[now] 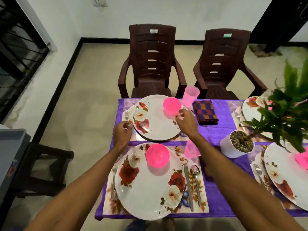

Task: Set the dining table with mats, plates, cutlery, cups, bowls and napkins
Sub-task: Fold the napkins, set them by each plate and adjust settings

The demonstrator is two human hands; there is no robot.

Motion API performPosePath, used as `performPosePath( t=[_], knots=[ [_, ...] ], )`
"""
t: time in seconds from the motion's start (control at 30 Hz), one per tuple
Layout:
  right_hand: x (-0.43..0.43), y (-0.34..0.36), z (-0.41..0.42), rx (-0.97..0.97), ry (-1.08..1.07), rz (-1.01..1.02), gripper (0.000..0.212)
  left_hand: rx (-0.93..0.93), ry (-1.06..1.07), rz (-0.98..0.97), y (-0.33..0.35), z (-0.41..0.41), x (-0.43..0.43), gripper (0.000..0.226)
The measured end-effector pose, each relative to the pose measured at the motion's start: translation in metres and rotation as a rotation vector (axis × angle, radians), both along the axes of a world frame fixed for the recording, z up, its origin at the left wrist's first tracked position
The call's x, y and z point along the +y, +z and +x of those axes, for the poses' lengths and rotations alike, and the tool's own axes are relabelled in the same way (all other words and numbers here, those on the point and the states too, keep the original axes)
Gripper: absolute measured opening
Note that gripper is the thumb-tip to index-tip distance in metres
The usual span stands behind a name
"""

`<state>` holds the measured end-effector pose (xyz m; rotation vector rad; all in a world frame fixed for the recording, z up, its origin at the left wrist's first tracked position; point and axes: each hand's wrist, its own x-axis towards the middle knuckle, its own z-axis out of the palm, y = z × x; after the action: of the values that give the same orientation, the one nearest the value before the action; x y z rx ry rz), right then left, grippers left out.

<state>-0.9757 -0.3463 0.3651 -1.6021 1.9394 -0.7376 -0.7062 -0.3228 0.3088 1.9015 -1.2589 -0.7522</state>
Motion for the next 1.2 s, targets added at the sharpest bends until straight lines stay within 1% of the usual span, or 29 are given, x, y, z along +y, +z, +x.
performPosePath(
  t=[0.13,0.2,0.23,0.3,0.33,0.4,0.47,0.53,0.6,0.7,0.83,0.9,0.97,1.03,1.2],
  knots=[
    [-0.036,-0.028,-0.034,-0.045,-0.162,0.207,0.022,-0.003,0.087,0.172,-0.029,0.032,-0.036,0.02],
    [-0.048,-0.046,-0.055,-0.003,-0.198,0.29,0.008,0.014,0.129,0.247,-0.039,0.043,-0.051,0.023],
    [-0.053,-0.057,-0.066,0.017,-0.211,0.321,0.007,0.018,0.142,0.282,-0.043,0.047,-0.059,0.025],
    [-0.059,-0.068,-0.079,0.054,-0.228,0.354,0.025,0.025,0.153,0.33,-0.052,0.051,-0.071,0.028],
    [-0.059,-0.07,-0.083,0.073,-0.225,0.375,0.028,0.029,0.159,0.342,-0.054,0.051,-0.073,0.027],
    [-0.058,-0.077,-0.088,0.117,-0.234,0.441,0.027,0.024,0.172,0.349,-0.056,0.047,-0.079,0.024],
    [-0.057,-0.085,-0.092,0.148,-0.257,0.492,0.02,0.005,0.171,0.351,-0.058,0.041,-0.083,0.023],
    [-0.056,-0.09,-0.091,0.165,-0.263,0.502,0.015,-0.025,0.158,0.35,-0.056,0.036,-0.086,0.02],
    [-0.058,-0.094,-0.091,0.174,-0.283,0.492,0.014,-0.052,0.144,0.362,-0.054,0.032,-0.089,0.011],
    [-0.061,-0.097,-0.091,0.153,-0.322,0.493,0.012,-0.051,0.181,0.39,-0.053,0.032,-0.094,0.021],
    [-0.067,-0.101,-0.092,0.101,-0.399,0.493,0.01,0.156,0.289,0.436,-0.062,0.044,-0.101,0.019],
    [-0.068,-0.103,-0.091,0.085,-0.423,0.484,0.012,0.211,0.287,0.474,-0.063,0.049,-0.103,0.012],
    [-0.069,-0.106,-0.092,0.092,-0.42,0.478,0.011,0.255,0.292,0.497,-0.063,0.052,-0.105,0.018],
    [-0.069,-0.108,-0.093,0.093,-0.418,0.473,0.009,0.262,0.292,0.502,-0.061,0.055,-0.107,0.018],
    [-0.069,-0.109,-0.093,0.087,-0.399,0.46,0.007,0.204,0.28,0.504,-0.059,0.057,-0.109,0.021]
  ],
)
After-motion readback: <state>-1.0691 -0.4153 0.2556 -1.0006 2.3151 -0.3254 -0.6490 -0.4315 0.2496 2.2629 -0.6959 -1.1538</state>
